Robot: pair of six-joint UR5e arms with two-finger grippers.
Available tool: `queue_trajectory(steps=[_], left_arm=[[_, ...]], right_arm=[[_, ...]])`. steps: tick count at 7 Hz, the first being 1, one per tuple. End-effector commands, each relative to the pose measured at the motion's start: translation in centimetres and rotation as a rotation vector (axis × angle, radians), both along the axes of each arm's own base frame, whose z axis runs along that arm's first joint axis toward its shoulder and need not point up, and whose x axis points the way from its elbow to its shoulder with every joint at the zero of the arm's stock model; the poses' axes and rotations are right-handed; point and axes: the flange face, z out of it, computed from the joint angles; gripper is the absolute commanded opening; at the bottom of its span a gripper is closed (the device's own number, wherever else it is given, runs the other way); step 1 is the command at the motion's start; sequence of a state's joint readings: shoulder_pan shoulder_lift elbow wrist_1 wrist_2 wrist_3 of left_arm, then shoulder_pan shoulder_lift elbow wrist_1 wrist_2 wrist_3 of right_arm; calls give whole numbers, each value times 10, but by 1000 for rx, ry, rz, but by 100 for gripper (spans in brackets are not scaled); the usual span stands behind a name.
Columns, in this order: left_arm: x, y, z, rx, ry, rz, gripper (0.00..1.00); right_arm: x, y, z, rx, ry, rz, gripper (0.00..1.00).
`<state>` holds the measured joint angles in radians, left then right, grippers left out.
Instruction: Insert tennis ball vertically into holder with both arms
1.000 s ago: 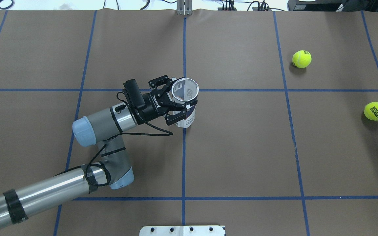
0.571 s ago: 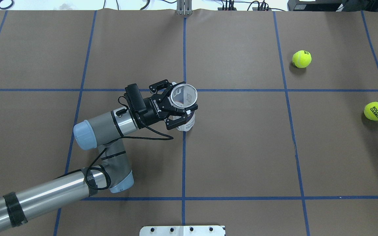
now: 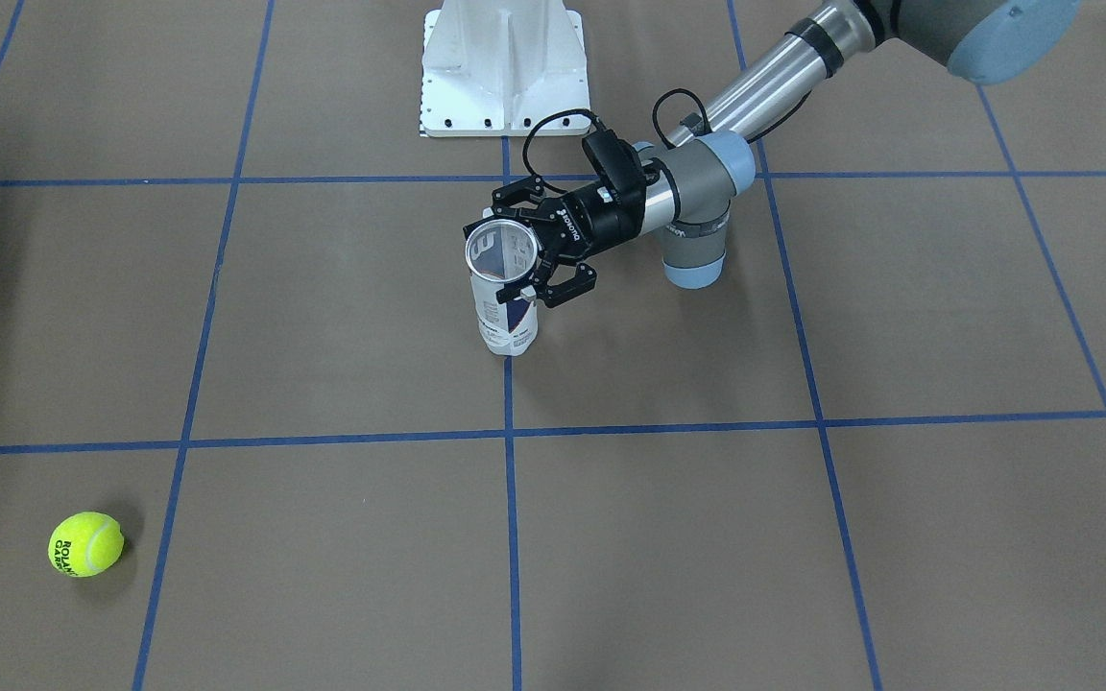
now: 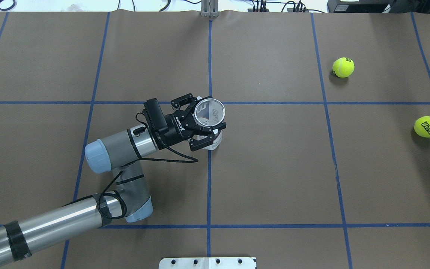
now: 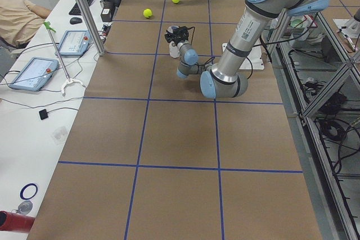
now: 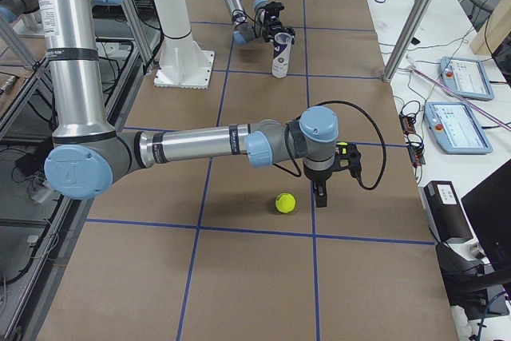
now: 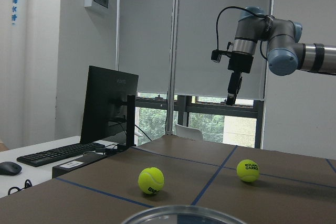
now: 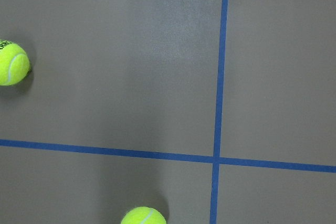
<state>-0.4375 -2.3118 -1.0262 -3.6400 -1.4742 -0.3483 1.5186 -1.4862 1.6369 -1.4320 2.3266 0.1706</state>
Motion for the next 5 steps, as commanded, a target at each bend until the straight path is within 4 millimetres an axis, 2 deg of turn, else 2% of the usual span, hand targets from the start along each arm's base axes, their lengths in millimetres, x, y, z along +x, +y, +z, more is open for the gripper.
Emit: queue_trajectory(steps=[1,2,3,5], left_arm=[[-1,0,-1,1,3,0,90],[-1,1,-2,2,4,0,91],[-1,1,-3,3,7,0,91],[-1,1,-4,3,9,1,91]], right_arm=[[-3,0,-2,-11,-19,2,100],[-21,1,-4,-15,-50,-28,100],[-50,7,1,-17,-44,-82,100],[-88,20,12,-12,-48,-127,100]])
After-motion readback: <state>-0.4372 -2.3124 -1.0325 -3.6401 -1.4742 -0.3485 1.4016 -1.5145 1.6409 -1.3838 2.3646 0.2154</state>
